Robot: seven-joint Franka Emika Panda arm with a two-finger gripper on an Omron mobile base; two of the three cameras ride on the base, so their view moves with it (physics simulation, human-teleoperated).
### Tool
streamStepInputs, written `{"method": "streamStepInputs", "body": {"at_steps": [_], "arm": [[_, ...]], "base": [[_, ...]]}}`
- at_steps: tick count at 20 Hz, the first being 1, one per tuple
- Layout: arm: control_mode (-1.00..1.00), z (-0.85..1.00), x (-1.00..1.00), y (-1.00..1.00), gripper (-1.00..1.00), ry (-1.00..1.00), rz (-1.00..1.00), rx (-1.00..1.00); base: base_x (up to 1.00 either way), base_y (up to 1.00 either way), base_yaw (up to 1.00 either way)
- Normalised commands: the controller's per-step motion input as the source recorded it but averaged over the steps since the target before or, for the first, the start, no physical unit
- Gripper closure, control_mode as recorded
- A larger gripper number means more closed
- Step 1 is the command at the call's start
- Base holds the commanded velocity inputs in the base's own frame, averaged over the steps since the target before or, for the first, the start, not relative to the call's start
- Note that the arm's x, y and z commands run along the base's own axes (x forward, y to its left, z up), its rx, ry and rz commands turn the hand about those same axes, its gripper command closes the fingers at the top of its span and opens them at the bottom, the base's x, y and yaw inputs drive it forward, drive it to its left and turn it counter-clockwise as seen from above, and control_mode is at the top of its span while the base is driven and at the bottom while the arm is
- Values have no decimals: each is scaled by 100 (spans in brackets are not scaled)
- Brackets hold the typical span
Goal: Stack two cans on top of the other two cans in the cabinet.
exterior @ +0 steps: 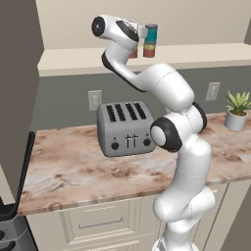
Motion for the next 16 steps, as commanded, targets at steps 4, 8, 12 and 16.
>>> {"method": "streamStepInputs", "body": {"at_steps": [4,8,12,16], "arm": [[-100,0,0,0,100,0,0,0],[-100,0,0,0,100,0,0,0],[-100,0,0,0,100,0,0,0],[-100,-5,0,0,100,0,0,0]], "base": [[0,0,0],[0,0,0],[0,0,0],[0,0,0]]}}
